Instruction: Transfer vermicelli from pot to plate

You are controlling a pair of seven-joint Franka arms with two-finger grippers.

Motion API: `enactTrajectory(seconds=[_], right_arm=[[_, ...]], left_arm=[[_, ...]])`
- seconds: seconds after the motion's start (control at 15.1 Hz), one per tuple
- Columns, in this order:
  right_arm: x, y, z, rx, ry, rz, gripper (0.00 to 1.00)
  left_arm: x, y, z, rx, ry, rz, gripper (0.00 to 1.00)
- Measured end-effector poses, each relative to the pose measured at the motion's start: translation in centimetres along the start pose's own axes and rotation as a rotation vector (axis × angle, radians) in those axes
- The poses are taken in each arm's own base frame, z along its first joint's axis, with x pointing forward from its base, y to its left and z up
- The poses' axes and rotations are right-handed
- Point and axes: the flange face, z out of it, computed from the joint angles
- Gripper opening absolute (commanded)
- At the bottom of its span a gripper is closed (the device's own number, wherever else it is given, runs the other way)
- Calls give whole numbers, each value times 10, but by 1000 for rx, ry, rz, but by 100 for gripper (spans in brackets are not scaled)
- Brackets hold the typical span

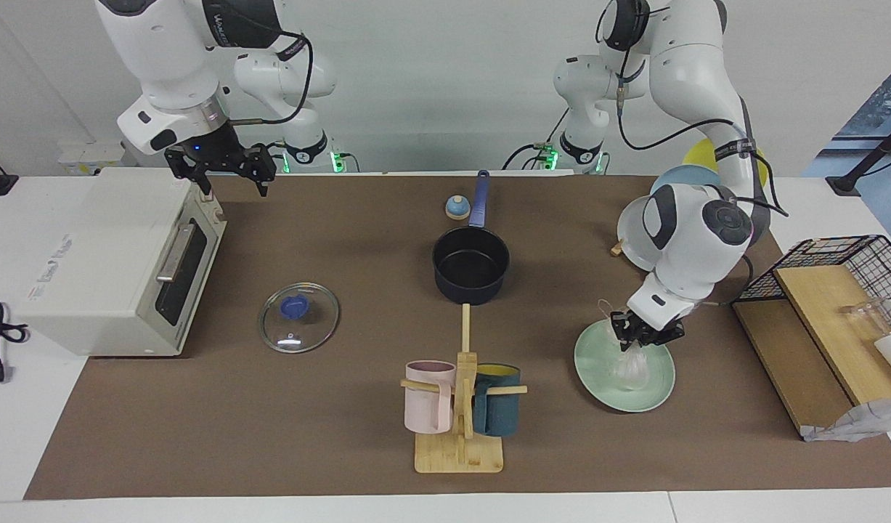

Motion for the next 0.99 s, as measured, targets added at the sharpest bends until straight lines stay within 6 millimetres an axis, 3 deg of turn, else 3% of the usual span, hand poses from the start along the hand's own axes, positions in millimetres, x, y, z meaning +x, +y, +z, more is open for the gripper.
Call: enactTrajectory(seconds=[0.2,0.4,0.6,0.86,0.99], right_arm=[[1,0,-1,1,9,0,100],[1,0,-2,1,14,0,100],[2,2,-4,3,18,3,100],[6,6,-4,5,20,10,100],[9,7,-3,6,18,13,100]], left_arm=[[2,-1,0,1,7,-1,100],[4,0,-21,6,14,4,100],[-5,2,-83,26,-16,13,100],[-47,6,-187,43,-57,-31,100],[-70,12,-227,50,-70,-55,100]])
